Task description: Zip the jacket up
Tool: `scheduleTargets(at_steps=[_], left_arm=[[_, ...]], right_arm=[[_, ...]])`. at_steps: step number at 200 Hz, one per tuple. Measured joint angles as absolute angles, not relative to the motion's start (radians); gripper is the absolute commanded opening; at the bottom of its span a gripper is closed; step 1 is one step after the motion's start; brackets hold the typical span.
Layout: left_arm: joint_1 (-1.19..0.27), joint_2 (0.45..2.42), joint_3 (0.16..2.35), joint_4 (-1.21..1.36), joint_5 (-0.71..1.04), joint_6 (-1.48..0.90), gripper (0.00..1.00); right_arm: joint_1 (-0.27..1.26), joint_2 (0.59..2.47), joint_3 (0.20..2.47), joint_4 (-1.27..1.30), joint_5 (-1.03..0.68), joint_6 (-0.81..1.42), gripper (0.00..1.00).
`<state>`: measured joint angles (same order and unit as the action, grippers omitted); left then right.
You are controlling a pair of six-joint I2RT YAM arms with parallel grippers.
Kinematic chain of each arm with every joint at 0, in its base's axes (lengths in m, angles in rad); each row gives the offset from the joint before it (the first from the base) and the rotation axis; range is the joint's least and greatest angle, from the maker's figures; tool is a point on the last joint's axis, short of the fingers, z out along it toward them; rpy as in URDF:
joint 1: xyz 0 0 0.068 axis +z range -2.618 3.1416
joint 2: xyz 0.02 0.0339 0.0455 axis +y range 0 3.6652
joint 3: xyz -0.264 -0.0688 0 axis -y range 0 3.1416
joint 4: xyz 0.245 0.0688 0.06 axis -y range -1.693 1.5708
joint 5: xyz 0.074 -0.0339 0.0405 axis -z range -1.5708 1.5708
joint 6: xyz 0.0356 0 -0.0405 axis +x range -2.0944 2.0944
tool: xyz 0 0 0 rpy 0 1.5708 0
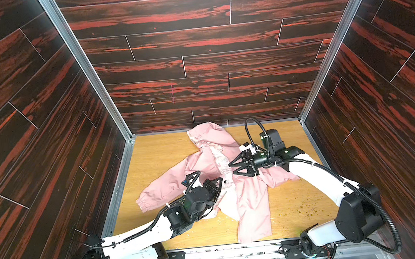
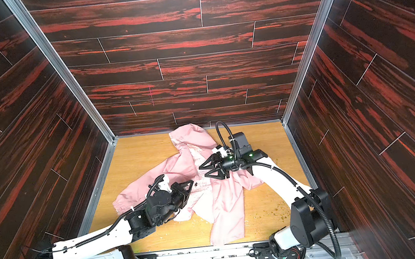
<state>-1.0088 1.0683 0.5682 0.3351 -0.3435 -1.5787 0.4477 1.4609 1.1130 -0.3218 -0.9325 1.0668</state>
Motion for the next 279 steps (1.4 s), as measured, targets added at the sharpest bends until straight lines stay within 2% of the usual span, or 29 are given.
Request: scheduleTargets(at_steps=[43,83,140,217,279], left_arm=[[-1.002,1.058,0.545,0.407,-0.318,-1.583,0.00],[-0.986,1.074,0.546,0.471,-0.274,-1.583,0.00],[-0.976,1.162,0.565,0.557,-0.234,-1.590,0.00],[-0.970,1.168,0.593,0.606,-0.218,-1.595,0.00],[-0.969,1.212,0.602,0.629,-0.212,-1.601,0.00]], right_arm=[[0.448,1.460,1.053,-0.215,-0.956,1.108,0.27],[0.448,1.437,1.054,-0.208,-0.959,1.076,0.20],[0.452,1.419,1.054,-0.188,-0.968,1.084,0.23],[0.454,1.406,1.054,-0.213,-0.954,1.079,0.24],[0.454,1.406,1.058,-0.213,-0.957,1.080,0.15]])
